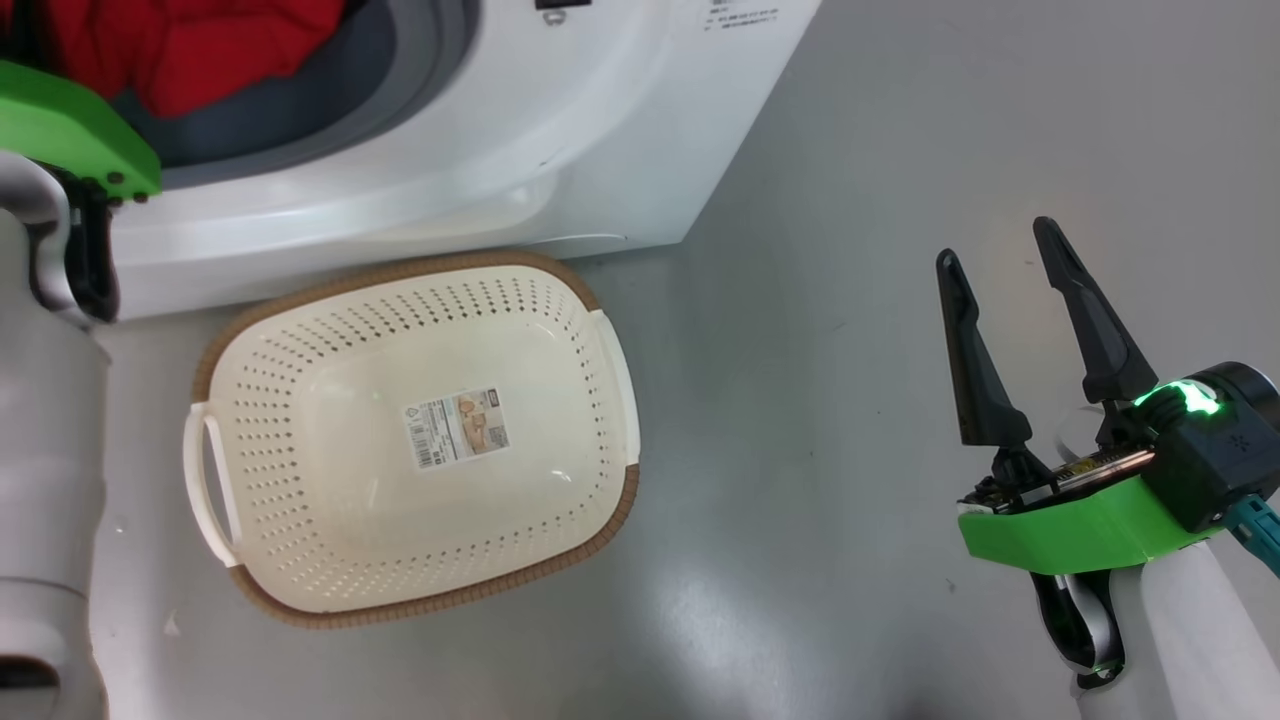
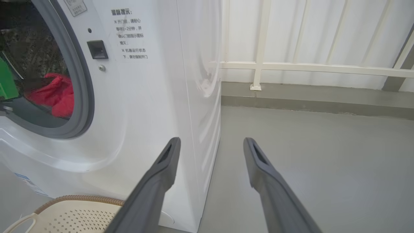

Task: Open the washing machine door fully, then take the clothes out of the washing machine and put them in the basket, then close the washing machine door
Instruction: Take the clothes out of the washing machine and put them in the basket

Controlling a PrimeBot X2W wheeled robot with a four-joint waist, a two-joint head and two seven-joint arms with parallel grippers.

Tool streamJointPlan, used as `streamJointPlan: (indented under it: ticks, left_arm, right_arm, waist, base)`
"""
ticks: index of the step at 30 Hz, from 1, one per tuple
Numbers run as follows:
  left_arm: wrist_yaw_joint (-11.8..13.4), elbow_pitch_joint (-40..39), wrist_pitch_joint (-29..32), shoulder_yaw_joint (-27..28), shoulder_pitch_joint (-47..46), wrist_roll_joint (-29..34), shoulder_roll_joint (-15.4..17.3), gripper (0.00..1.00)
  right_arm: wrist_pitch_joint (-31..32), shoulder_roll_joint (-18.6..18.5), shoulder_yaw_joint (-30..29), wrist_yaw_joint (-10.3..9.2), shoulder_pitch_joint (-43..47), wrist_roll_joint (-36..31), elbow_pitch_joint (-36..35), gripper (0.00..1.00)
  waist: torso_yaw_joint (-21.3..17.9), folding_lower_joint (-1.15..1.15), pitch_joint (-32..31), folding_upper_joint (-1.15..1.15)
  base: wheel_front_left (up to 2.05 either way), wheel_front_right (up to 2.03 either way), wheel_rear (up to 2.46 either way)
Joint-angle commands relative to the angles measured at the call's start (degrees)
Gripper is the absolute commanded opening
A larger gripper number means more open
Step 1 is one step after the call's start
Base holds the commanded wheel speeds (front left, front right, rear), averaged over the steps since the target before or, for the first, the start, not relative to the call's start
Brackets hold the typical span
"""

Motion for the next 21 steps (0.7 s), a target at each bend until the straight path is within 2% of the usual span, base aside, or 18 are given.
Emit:
streamJointPlan:
  ticks: [1,5,7,15,21]
  left_arm:
    - [0.1,-3.8,-0.7,1.5,1.6,0.1,2.6,0.00]
    - [0.8,-12.3,-0.7,3.1,6.4,1.1,2.4,0.00]
    - [-0.1,-14.8,-0.7,3.3,8.9,1.3,2.1,0.00]
    - [0.2,-27.5,-0.7,6.8,18.9,2.6,1.1,0.00]
    - [-0.8,-32.9,-0.7,7.9,26.2,3.4,-0.4,0.00]
  right_arm:
    - [-0.3,-0.1,1.3,0.35,0.2,0.4,-1.1,1.00]
    - [-0.3,-0.1,1.4,0.35,0.1,0.3,-0.9,1.00]
    - [-0.3,-0.1,1.6,0.35,0.1,0.3,-0.7,1.00]
    - [-0.3,-0.1,1.7,0.35,0.7,0.5,-0.1,1.00]
    - [-0.3,-0.1,1.6,0.35,1.5,1.0,0.5,1.00]
  waist:
    - [0.5,0.00,-0.6,0.00]
    - [0.9,0.00,-1.6,0.00]
    - [1.0,0.00,-2.4,0.00]
    - [1.3,0.00,-6.4,0.00]
    - [1.6,0.00,-10.0,0.00]
  base:
    - [0.00,0.00,0.00]
    - [0.00,0.00,0.00]
    - [0.00,0.00,0.00]
    - [0.00,0.00,0.00]
    - [0.00,0.00,0.00]
